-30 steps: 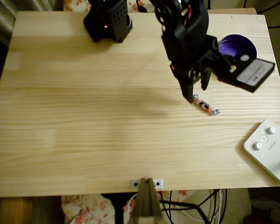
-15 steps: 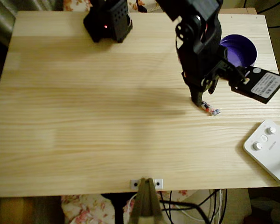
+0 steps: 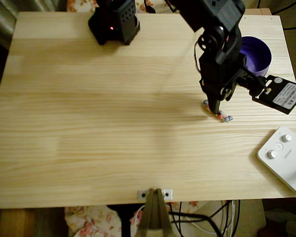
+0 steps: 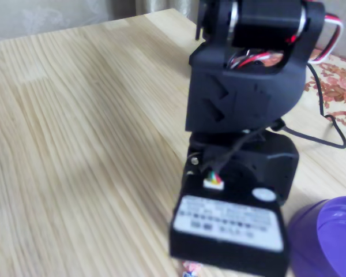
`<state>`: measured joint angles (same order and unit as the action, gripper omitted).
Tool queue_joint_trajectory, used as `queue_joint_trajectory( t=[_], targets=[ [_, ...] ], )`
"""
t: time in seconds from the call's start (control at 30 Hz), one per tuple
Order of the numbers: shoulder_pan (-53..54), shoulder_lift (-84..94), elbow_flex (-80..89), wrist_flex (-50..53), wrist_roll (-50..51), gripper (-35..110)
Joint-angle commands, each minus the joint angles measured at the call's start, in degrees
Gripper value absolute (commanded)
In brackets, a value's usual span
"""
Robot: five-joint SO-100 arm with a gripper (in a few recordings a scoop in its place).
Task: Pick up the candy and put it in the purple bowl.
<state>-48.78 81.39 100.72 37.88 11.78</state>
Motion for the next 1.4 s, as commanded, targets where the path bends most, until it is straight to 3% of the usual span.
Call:
queue_joint_trajectory(
  t=[0.0, 0.77, 1.0, 1.23, 1.37],
  targets=[
    [0.0, 1.49, -3.52, 0.35, 1.05, 20],
    [1.32, -3.96, -3.16, -1.85, 1.67, 18],
    [1.58, -4.13, -3.08, -1.93, 2.46, 1],
    [1.58, -1.67, -1.41, -2.37, 3.43, 0],
    [1.85, 8.35, 5.36, -4.39, 4.13, 0]
  ],
)
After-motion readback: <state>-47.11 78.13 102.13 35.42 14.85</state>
